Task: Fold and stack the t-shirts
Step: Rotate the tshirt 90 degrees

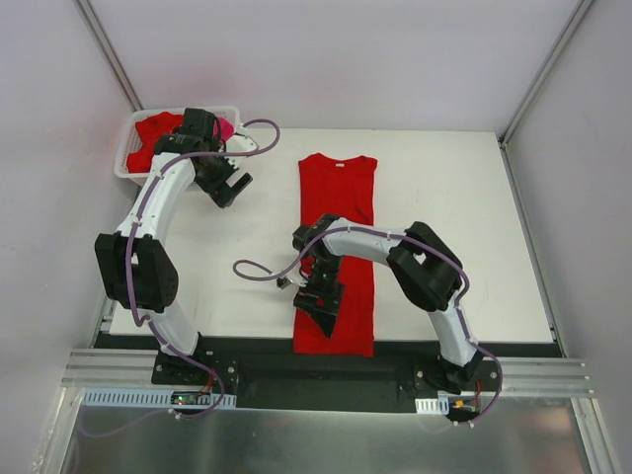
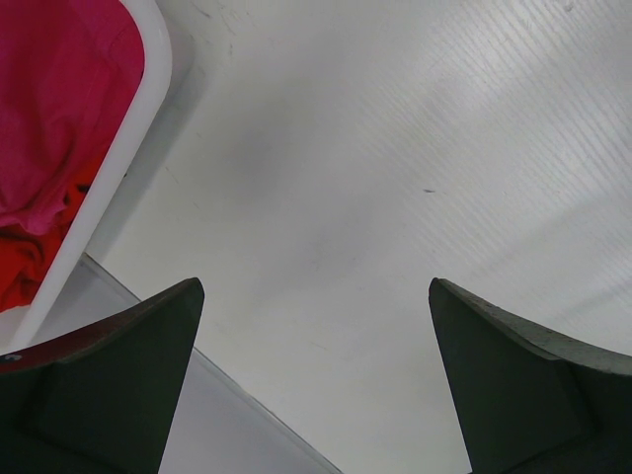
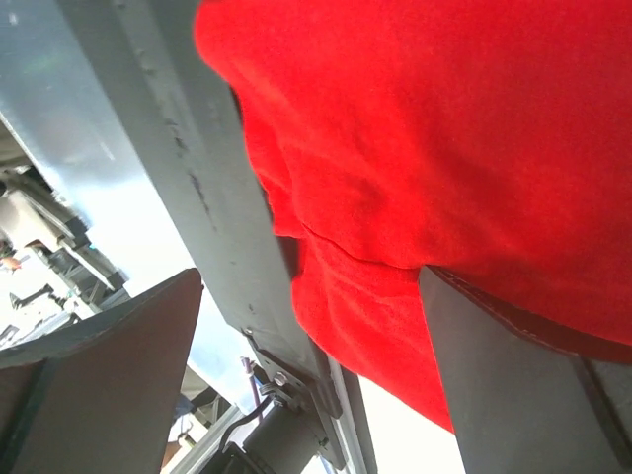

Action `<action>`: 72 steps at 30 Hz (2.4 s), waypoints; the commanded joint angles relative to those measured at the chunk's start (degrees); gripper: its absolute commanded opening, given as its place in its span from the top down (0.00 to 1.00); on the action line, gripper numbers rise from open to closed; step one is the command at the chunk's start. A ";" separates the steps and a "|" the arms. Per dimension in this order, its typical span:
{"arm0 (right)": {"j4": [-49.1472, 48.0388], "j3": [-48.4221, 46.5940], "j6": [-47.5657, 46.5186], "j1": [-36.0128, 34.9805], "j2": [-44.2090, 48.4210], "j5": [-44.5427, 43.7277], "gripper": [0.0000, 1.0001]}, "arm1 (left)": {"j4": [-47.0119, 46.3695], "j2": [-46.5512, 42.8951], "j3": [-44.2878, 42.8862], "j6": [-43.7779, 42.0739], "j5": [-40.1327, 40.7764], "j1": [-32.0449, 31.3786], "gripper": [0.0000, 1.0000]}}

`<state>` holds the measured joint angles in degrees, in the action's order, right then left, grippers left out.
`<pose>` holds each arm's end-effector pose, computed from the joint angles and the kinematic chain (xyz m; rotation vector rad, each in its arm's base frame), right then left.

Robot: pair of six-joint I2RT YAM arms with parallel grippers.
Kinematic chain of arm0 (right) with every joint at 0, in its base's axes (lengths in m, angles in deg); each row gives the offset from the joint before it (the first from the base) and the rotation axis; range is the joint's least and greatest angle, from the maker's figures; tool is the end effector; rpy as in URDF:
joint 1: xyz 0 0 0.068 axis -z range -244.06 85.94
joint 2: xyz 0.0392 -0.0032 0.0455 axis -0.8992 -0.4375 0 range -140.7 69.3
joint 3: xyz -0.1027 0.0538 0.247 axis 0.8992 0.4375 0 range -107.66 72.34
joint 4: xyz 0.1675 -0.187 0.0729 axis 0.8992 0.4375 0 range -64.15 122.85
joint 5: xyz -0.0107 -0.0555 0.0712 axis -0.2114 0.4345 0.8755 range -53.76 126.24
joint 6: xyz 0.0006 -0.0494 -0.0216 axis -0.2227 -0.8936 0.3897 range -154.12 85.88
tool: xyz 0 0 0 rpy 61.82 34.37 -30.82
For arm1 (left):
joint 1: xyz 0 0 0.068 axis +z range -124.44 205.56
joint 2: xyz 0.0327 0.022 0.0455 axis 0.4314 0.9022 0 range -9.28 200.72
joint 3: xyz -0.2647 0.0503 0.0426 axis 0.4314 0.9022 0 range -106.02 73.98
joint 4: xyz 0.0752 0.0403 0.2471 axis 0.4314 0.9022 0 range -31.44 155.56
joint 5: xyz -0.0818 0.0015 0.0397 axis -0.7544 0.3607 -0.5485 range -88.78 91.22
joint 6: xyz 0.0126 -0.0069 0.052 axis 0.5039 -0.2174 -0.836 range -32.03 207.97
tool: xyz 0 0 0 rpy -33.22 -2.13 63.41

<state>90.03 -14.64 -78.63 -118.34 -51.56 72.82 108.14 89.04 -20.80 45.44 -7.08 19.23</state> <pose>0.2035 0.3192 0.1518 2.0917 -1.8791 -0.9089 0.3692 -0.0461 0.3320 1.0825 2.2381 0.0861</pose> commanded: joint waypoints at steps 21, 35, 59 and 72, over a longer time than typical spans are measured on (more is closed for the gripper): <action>-17.41 -1.16 -4.43 11.45 21.02 -36.13 0.04 | 0.69 6.52 -14.28 5.17 -8.41 -4.29 0.01; -21.83 -33.17 -8.40 25.37 -6.23 -38.79 0.04 | 0.95 3.64 -11.66 5.52 -2.61 -4.93 0.01; -20.33 -33.78 -5.76 23.43 -14.75 -24.27 0.04 | 2.10 -2.26 -2.16 3.68 1.70 -3.96 0.01; -21.55 -37.21 -9.18 21.67 -19.15 -31.74 0.04 | 2.45 -1.73 -3.48 3.32 2.14 -4.04 0.01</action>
<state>71.02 -50.24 -85.56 -95.57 -69.77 45.10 108.97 88.50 -21.89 49.60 -5.66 14.79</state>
